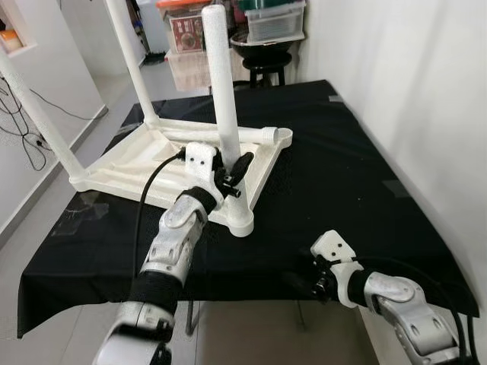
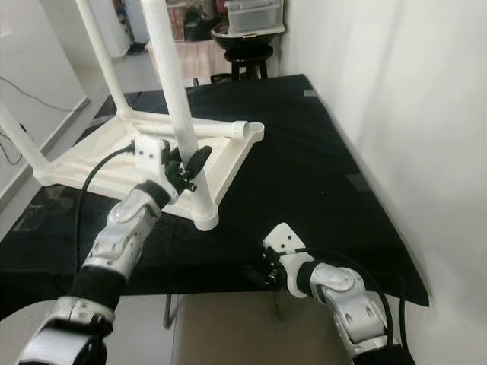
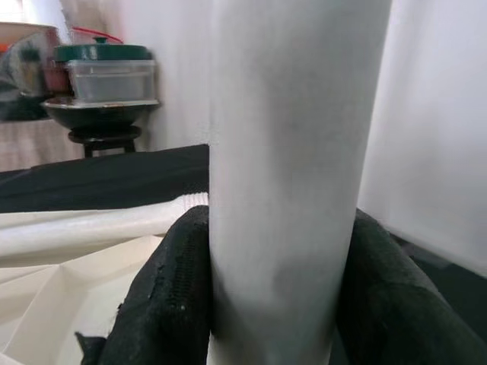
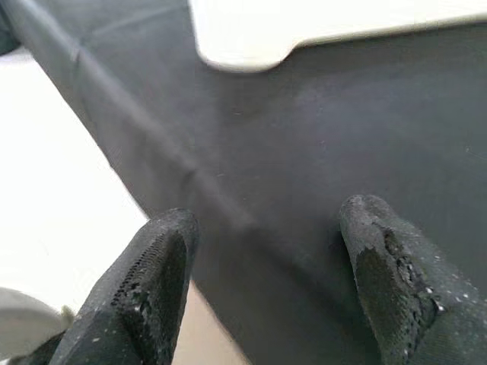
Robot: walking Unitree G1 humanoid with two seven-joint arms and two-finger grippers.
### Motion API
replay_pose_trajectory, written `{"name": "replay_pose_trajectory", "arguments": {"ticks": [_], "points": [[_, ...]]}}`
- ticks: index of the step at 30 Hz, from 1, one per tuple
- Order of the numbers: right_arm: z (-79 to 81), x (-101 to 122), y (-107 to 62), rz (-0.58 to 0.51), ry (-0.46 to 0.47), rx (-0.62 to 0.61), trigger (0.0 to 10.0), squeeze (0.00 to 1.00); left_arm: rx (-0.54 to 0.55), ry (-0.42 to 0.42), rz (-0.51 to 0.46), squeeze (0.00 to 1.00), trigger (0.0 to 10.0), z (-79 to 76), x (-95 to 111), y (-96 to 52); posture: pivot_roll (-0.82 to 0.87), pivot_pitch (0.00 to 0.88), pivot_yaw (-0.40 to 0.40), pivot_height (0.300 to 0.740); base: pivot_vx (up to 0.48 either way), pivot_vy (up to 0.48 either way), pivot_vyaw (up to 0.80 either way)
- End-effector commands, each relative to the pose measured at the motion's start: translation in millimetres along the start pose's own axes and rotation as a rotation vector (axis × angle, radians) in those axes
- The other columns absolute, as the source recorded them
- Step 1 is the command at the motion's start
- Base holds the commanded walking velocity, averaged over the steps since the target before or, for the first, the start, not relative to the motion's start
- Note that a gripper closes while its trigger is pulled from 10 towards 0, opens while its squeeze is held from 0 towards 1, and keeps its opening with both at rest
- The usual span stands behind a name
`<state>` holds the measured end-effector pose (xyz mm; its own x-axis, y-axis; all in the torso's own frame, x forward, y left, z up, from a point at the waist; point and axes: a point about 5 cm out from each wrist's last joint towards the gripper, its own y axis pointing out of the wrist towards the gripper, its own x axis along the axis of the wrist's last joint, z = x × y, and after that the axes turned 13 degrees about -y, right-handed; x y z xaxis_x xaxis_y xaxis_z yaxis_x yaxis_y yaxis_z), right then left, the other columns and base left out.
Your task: Building children table
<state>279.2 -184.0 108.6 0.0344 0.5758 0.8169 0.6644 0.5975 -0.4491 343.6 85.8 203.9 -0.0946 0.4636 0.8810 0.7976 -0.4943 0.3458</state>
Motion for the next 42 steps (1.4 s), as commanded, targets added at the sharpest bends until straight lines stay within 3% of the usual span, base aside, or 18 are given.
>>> {"name": "replay_pose_trajectory", "arguments": {"ticks": [1, 4, 6, 8, 14, 15, 18, 19, 21, 22, 23, 24, 27, 28, 29, 38, 39, 42], "points": [[1.6, 6, 5.4, -0.028, -0.027, 0.042, 10.0, 0.00, -0.091, -0.104, 0.025, 0.00, 0.0, -14.9, -3, -7.7, -0.13, 0.000, 0.031, 0.740, 0.000, 0.000, 0.00], [-1.2, 11, 7.2, -0.047, -0.044, 0.080, 10.0, 0.00, -0.154, -0.137, 0.048, 0.00, 0.0, -25.6, -1, -26.5, -0.11, 0.000, 0.016, 0.740, 0.000, 0.000, 0.00], [-1.2, 11, 7.2, -0.047, -0.044, 0.080, 10.0, 0.00, -0.154, -0.137, 0.048, 0.00, 0.0, -25.6, -1, -26.5, -0.11, 0.000, 0.016, 0.740, 0.000, 0.000, 0.00], [-3.8, 16, 8.7, -0.064, -0.063, 0.124, 10.0, 0.00, -0.199, -0.158, 0.084, 0.00, 0.0, -30.6, 4, -51.0, -0.08, 0.000, -0.007, 0.740, 0.000, 0.000, 0.00], [-4.3, 20, 10.4, -0.085, -0.078, 0.174, 10.0, 0.00, -0.195, -0.195, 0.098, 0.00, 0.0, -28.6, 16, -75.4, -0.05, 0.000, -0.024, 0.740, 0.000, 0.000, 0.00], [-4.5, 22, 11.7, -0.096, -0.083, 0.196, 10.0, 0.00, -0.178, -0.185, 0.111, 0.00, 0.4, -24.6, 22, -87.9, -0.04, 0.000, -0.035, 0.740, 0.000, 0.000, 0.00], [-4.7, 24, 12.8, -0.106, -0.089, 0.213, 10.0, 0.00, -0.153, -0.161, 0.126, 0.00, 0.9, -19.9, 26, -98.1, -0.04, 0.000, -0.035, 0.740, 0.000, 0.000, 0.00], [-5.1, 26, 14.0, -0.114, -0.098, 0.228, 10.0, 0.00, -0.093, -0.121, 0.142, 0.00, 6.4, -9.3, 28, -108.7, -0.03, 0.000, -0.041, 0.740, 0.000, 0.000, 0.00], [-5.1, 26, 14.0, -0.114, -0.098, 0.228, 10.0, 0.00, -0.093, -0.121, 0.142, 0.00, 6.4, -9.3, 28, -108.7, -0.03, 0.000, -0.041, 0.740, 0.000, 0.000, 0.00], [-7.8, 29, 17.6, -0.118, -0.123, 0.247, 10.0, 0.00, 0.122, 0.020, 0.188, 0.00, 10.0, 23.4, 33, -130.5, -0.01, 0.000, -0.049, 0.740, 0.000, 0.000, 0.00], [-7.8, 29, 17.6, -0.118, -0.123, 0.247, 10.0, 0.00, 0.122, 0.020, 0.188, 0.00, 10.0, 23.4, 33, -130.5, -0.01, 0.000, -0.049, 0.740, 0.000, 0.000, 0.00], [-9.8, 30, 19.4, -0.118, -0.134, 0.251, 10.0, 0.00, 0.262, 0.100, 0.213, 0.00, 10.0, 42.8, 35, -140.3, -0.01, 0.000, -0.050, 0.740, 0.000, 0.000, 0.00], [-11.8, 32, 20.9, -0.118, -0.141, 0.250, 10.0, 0.00, 0.397, 0.175, 0.218, 0.00, 10.0, 61.4, 38, -148.9, -0.01, 0.000, -0.051, 0.740, 0.000, 0.000, 0.00], [-13.1, 33, 22.0, -0.119, -0.147, 0.248, 10.0, 0.00, 0.503, 0.226, 0.202, 1.00, 10.0, 74.8, 42, -154.4, -0.01, 0.000, -0.052, 0.740, 0.000, 0.000, 0.00], [-13.4, 34, 22.8, -0.121, -0.152, 0.251, 10.0, 0.00, 0.576, 0.248, 0.188, 1.00, 10.0, 82.8, 45, -156.8, -0.01, 0.000, -0.052, 0.740, 0.000, 0.000, 0.00], [-12.9, 38, 25.2, -0.125, -0.201, 0.298, 10.0, 0.00, 0.664, 0.238, 0.122, 1.00, 10.0, 85.3, 53, -146.3, -0.03, 0.000, -0.043, 0.740, 0.000, 0.000, 0.00], [-14.4, 40, 27.3, -0.128, -0.214, 0.302, 10.0, 0.00, 0.634, 0.219, 0.113, 0.00, 10.0, 79.2, 50, -139.8, -0.03, 0.000, -0.044, 0.740, 0.000, 0.000, 0.00], [-14.4, 40, 27.3, -0.128, -0.214, 0.302, 10.0, 0.00, 0.634, 0.219, 0.113, 0.00, 10.0, 79.2, 50, -139.8, -0.03, 0.000, -0.044, 0.740, 0.000, 0.000, 0.00]]}}
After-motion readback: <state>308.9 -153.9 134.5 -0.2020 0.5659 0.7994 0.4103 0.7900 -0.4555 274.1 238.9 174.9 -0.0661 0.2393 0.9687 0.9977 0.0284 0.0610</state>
